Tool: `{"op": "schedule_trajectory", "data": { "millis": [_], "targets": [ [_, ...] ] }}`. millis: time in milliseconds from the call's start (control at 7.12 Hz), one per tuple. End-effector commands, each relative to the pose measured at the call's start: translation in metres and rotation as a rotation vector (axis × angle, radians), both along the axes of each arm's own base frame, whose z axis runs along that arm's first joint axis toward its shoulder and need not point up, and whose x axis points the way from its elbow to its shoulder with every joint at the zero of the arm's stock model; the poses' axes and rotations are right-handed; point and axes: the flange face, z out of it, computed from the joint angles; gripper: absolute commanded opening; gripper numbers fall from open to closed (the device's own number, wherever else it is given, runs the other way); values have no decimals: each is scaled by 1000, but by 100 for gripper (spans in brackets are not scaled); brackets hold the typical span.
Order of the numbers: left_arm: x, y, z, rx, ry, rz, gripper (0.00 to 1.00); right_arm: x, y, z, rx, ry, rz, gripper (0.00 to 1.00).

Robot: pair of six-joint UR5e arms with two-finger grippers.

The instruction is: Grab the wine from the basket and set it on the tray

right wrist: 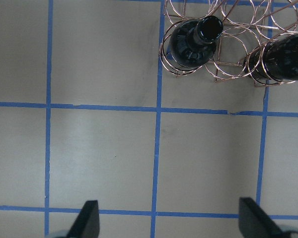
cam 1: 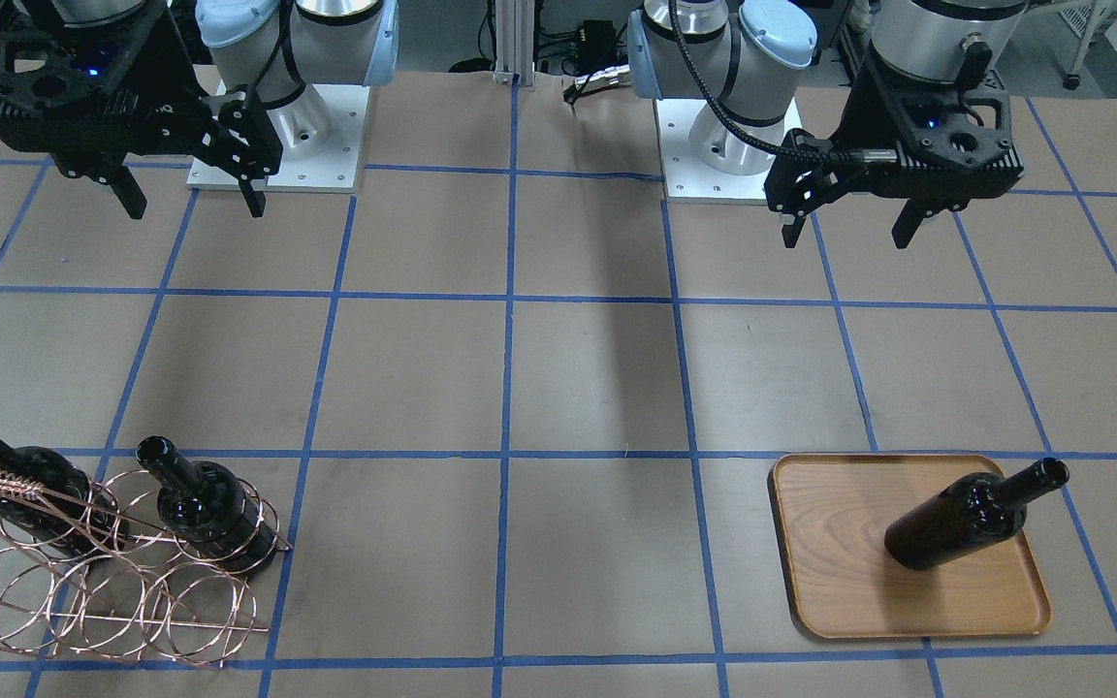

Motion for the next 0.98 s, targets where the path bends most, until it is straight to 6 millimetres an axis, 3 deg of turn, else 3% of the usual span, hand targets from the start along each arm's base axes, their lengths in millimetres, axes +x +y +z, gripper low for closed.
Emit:
{"op": "schedule_trajectory", "data": {
  "millis": [0, 843],
  "targets": [
    [-3, -3, -2, -3, 9, 34, 100, 0, 1, 2, -2, 3, 3, 100],
    [-10, -6, -3, -22, 81, 30, 100, -2, 2, 2, -2, 5, -1, 100]
  ]
}}
